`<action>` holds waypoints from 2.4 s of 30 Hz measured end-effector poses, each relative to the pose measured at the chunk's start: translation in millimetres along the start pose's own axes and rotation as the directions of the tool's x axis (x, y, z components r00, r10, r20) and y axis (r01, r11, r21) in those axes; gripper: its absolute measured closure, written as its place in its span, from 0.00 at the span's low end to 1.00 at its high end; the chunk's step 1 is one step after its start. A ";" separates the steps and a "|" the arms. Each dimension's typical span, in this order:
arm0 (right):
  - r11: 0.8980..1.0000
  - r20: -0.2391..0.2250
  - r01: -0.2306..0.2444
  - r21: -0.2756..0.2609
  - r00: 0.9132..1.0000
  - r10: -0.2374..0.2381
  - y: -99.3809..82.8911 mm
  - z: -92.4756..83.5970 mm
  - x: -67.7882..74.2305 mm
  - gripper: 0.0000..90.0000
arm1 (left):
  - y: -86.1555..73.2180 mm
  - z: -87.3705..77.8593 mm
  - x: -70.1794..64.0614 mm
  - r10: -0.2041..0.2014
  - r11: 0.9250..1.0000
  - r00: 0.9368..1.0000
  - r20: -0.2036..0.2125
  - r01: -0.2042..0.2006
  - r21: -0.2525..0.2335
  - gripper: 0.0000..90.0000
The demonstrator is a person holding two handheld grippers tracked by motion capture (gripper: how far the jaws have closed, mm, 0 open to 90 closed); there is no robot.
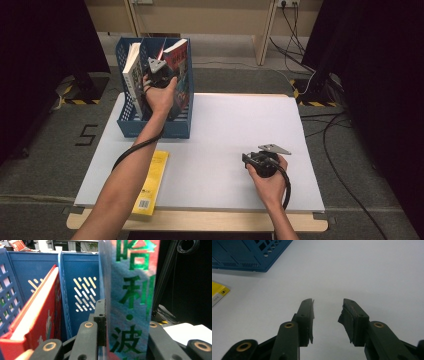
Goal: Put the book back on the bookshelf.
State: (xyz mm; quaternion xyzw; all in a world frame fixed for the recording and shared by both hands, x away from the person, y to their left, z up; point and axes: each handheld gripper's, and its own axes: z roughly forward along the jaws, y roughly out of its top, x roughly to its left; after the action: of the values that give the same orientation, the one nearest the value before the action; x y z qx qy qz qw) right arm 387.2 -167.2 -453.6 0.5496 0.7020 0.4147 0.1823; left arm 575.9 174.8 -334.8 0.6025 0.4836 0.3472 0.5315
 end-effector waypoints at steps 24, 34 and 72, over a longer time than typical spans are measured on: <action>1.000 -0.005 0.005 0.005 1.000 -0.005 -3.4 4.6 1.1 0.68 | -31.4 18.0 2.1 0.037 0.999 0.999 -0.034 -0.035 0.038 0.82; 1.000 -0.007 0.005 0.008 1.000 -0.005 -4.5 3.3 3.0 0.68 | -33.1 -2.2 2.7 0.076 0.990 0.997 -0.023 -0.073 0.124 0.81; 1.000 -0.032 0.001 0.021 0.999 0.000 -5.3 5.0 9.4 0.65 | -51.0 -38.5 15.5 0.006 0.986 1.000 0.025 -0.010 0.168 0.71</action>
State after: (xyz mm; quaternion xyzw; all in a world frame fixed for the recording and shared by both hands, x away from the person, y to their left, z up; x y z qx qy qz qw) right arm 384.3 -156.9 -458.8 0.5446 0.7092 0.4159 0.1656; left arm 533.6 199.6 -378.6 0.6514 0.5021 0.3000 0.4833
